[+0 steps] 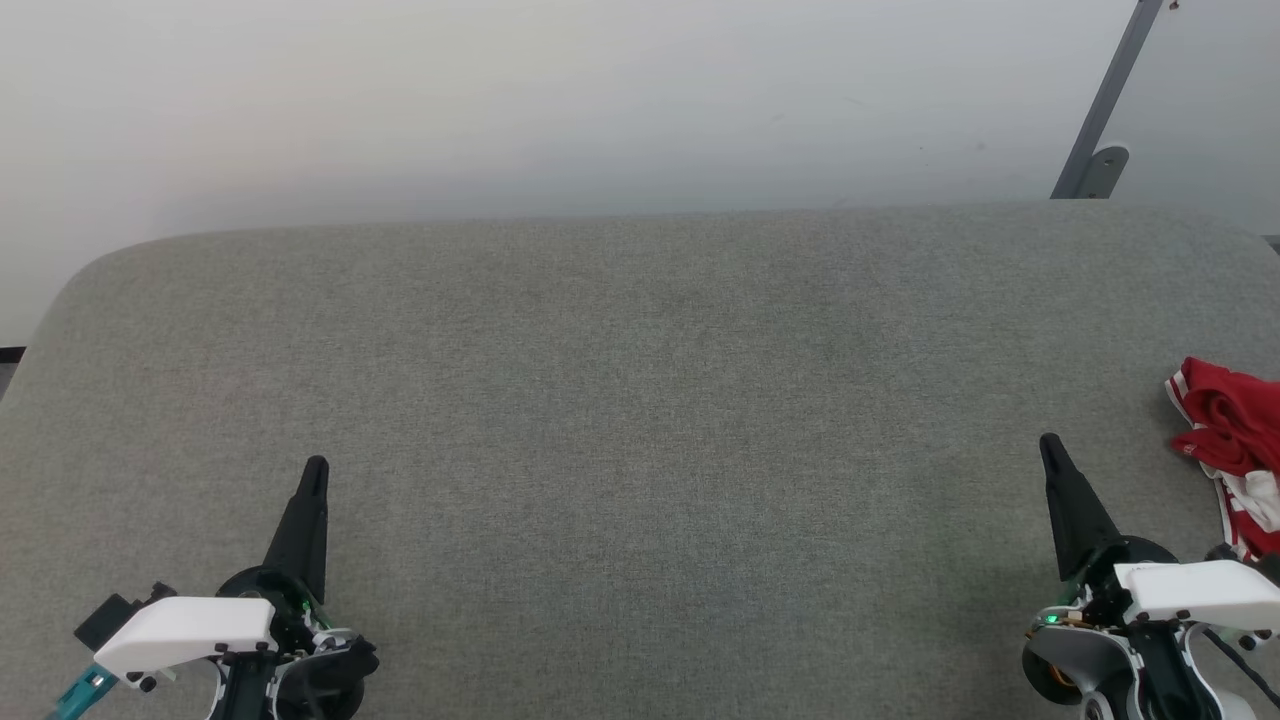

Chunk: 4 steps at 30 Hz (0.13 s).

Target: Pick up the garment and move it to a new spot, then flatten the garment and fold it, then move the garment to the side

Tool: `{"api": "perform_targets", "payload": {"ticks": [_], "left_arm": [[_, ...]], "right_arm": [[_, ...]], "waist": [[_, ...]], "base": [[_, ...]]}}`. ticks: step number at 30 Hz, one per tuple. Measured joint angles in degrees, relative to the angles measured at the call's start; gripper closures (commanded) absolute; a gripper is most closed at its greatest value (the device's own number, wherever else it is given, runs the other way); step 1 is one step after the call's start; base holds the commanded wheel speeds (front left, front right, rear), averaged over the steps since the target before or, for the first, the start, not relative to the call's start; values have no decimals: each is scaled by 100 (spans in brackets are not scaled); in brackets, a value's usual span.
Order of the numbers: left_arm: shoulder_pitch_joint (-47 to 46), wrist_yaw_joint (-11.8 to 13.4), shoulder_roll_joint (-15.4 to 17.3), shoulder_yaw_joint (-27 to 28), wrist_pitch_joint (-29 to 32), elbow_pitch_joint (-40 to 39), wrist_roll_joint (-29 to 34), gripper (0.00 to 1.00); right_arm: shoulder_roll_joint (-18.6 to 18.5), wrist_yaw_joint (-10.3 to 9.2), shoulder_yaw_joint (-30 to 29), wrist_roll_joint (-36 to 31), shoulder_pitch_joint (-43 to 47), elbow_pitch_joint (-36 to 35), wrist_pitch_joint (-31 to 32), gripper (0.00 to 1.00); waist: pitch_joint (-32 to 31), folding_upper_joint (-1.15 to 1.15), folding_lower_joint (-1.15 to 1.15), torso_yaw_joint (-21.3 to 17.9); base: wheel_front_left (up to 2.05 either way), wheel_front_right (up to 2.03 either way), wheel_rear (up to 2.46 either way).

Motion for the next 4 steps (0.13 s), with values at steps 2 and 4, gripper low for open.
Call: {"api": "perform_targets", "payload": {"ticks": [2,4], "left_arm": [[-1,0,-3,3,1,0,5,100],[-1,0,-5,7,3,0,5,100]], "right_arm": [[0,0,-1,0,0,0,0,100],[0,0,-1,0,0,0,0,100]], "waist": [[0,0,0,0],[0,0,0,0]], "base": [[0,0,0],[0,0,0]]}}
